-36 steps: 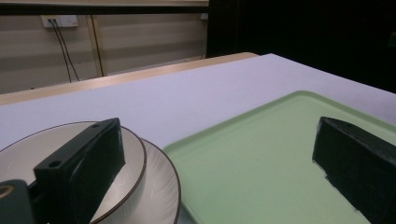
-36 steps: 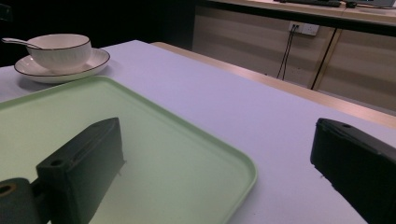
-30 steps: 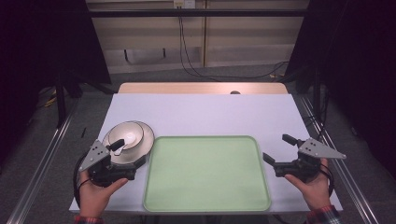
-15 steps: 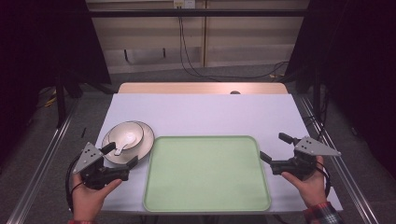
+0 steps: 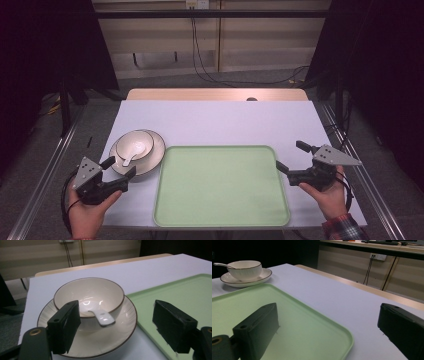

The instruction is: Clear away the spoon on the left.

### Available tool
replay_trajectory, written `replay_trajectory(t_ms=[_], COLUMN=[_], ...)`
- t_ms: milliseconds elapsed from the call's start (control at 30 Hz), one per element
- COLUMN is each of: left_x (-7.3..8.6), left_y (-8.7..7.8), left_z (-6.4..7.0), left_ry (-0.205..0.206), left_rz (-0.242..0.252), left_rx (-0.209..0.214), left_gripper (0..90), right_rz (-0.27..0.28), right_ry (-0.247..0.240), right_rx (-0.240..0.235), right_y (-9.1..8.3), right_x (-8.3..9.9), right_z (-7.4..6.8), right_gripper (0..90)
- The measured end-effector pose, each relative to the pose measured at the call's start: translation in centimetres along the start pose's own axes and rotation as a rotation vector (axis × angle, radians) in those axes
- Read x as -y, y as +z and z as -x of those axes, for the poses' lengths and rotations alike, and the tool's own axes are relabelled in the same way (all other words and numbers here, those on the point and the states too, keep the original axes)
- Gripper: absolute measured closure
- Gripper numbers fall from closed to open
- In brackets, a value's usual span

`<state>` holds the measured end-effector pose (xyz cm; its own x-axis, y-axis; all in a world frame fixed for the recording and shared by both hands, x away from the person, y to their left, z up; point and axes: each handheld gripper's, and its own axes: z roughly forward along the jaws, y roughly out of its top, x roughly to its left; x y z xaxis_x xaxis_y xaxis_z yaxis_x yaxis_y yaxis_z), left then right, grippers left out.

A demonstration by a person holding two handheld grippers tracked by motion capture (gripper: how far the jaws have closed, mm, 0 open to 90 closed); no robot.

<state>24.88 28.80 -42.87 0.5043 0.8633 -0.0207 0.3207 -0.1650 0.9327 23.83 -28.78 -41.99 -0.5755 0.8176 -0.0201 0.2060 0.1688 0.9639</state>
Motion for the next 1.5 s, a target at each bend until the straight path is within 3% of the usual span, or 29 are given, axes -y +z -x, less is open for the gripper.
replay_trajectory(t_ms=[33, 200, 300, 500, 567, 800, 1033, 1233, 1500], left_x=[0.1, 0.7, 0.9, 1.0, 1.0, 0.8, 0.7, 0.9, 0.9], left_y=[0.0, 0.3, 0.7, 1.2, 1.3, 1.7, 1.9, 1.9, 1.9], left_z=[0.0, -0.4, -0.5, -0.7, -0.7, -0.6, -0.6, -0.6, -0.6], left_ry=[-0.005, -0.001, -0.001, -0.006, -0.035, -0.059, -0.093, -0.132, -0.147], left_rz=[-0.01, -0.037, -0.05, -0.064, -0.057, -0.062, -0.035, -0.027, -0.019], left_rx=[-0.022, -0.046, -0.035, -0.068, -0.049, -0.046, -0.034, -0.038, -0.034], left_gripper=[23.7, 30.3, 36.0, 42.9, 46.0, 59.0, 67.0, 68.4, 74.5], right_rz=[0.004, 0.004, 0.007, 0.002, 0.004, 0.008, 0.005, 0.007, 0.006], right_ry=[-0.002, -0.005, 0.0, -0.003, -0.009, -0.006, -0.006, -0.002, -0.007], right_rx=[0.002, -0.001, 0.006, -0.001, -0.006, 0.003, 0.003, 0.007, 0.009], right_y=[0.0, -0.1, -0.2, -0.3, -0.3, -0.6, -0.7, -0.8, -0.8], right_x=[0.0, 0.0, 0.0, 0.0, 0.0, 0.0, 0.1, 0.1, 0.1], right_z=[0.0, 0.0, 0.0, -0.1, -0.1, -0.1, 0.0, 0.0, 0.0], right_gripper=[2.9, 3.1, 3.1, 3.2, 3.2, 3.1, 3.1, 3.2, 3.2])
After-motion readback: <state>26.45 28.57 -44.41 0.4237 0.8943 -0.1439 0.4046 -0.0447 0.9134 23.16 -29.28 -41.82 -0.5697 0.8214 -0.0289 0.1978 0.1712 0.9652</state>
